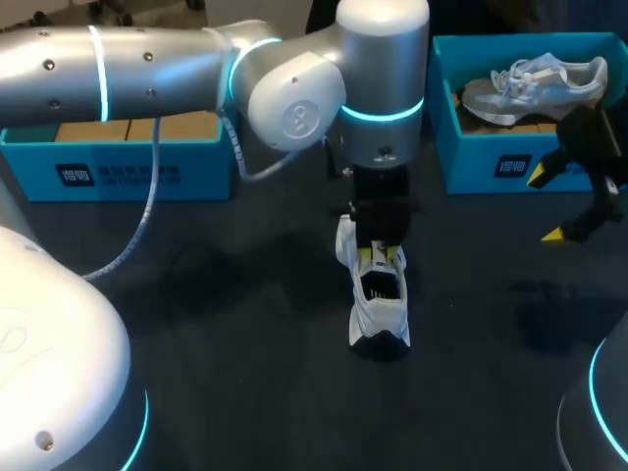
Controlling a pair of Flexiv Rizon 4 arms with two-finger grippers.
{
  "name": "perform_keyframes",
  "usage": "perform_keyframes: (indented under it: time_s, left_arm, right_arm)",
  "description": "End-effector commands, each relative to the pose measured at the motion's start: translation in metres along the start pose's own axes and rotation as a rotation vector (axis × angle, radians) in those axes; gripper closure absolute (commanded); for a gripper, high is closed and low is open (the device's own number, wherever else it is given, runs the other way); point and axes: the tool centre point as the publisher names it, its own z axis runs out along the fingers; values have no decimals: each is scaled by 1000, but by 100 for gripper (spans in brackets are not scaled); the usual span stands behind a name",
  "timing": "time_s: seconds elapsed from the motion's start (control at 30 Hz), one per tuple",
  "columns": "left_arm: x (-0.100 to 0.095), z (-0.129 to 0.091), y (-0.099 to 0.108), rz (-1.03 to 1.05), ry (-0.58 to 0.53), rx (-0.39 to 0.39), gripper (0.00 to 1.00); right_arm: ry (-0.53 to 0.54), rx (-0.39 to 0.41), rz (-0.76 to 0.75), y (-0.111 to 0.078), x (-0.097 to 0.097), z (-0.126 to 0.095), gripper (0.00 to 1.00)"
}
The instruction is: Take the shoe out of the shoebox, open the shoe tongue, remove and reinsert the insole, then place the shoe into the shoebox
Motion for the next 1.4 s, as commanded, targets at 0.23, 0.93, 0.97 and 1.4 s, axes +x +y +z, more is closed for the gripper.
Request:
perform_keyframes:
  time_s: [0.23,0.93,0.97,1.4]
  left_arm:
    - [6,-22,-3,-249,-38,-56,61]
    - [25,-38,-11,-875,-300,24,0]
    - [25,-38,-11,-875,-300,24,0]
    - [45,-64,-37,-1030,-109,165,0]
  right_arm:
    - [0,2,0,0,0,0,0]
    - [0,2,0,0,0,0,0]
    - [0,2,0,0,0,0,0]
    - [0,2,0,0,0,0,0]
